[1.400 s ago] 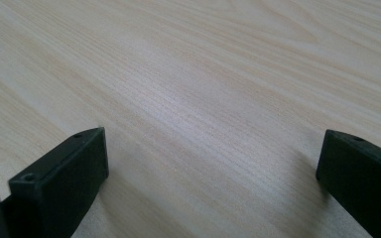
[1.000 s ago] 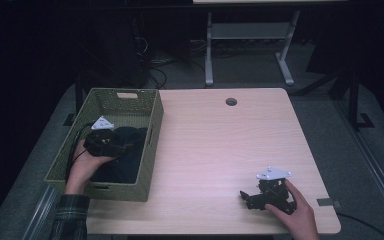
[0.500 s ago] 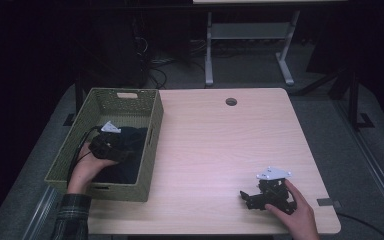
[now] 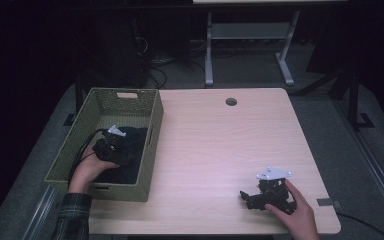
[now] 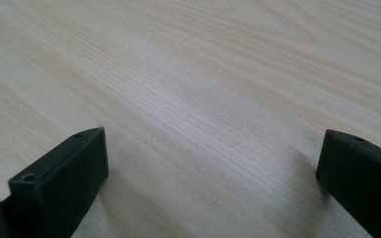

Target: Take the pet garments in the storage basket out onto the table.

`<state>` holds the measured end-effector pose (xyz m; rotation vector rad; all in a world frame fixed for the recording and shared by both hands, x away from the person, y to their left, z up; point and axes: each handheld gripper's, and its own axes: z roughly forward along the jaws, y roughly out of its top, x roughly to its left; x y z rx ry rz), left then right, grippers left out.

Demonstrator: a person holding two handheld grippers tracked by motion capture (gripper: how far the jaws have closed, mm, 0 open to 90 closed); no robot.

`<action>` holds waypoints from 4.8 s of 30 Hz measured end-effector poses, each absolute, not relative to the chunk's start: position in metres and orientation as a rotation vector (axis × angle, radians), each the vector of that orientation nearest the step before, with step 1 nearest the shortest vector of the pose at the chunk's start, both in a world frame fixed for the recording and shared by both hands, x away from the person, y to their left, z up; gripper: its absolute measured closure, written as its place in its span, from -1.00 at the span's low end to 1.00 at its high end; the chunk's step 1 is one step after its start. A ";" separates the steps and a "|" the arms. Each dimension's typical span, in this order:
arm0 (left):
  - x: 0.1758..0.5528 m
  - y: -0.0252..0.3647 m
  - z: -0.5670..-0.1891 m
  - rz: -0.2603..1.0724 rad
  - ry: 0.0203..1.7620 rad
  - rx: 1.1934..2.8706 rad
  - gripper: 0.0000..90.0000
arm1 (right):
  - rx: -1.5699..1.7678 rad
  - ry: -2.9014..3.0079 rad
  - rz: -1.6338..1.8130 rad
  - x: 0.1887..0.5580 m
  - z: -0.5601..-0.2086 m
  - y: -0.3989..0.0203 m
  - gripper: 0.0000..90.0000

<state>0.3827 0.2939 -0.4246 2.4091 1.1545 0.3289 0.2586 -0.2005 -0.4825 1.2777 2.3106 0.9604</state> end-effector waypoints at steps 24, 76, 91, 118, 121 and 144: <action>0.383 0.286 -0.423 0.213 1.219 2.526 0.42 | 1.273 2.309 0.960 0.259 -0.483 -0.201 -1.00; 0.355 0.343 -0.335 0.312 1.085 1.777 0.56 | 1.280 2.310 0.961 0.259 -0.482 -0.200 -1.00; 0.346 0.339 -0.316 0.276 0.979 1.711 0.56 | 1.277 2.309 0.961 0.259 -0.483 -0.201 -1.00; 0.339 0.281 -0.275 0.218 0.765 1.670 0.56 | 1.275 2.312 0.963 0.259 -0.483 -0.201 -1.00; 0.340 0.272 -0.271 0.214 0.738 1.677 0.56 | 1.275 2.312 0.963 0.259 -0.483 -0.201 -1.00; 0.363 0.204 -0.270 0.132 0.605 1.745 0.56 | 1.257 2.319 0.967 0.260 -0.483 -0.201 -1.00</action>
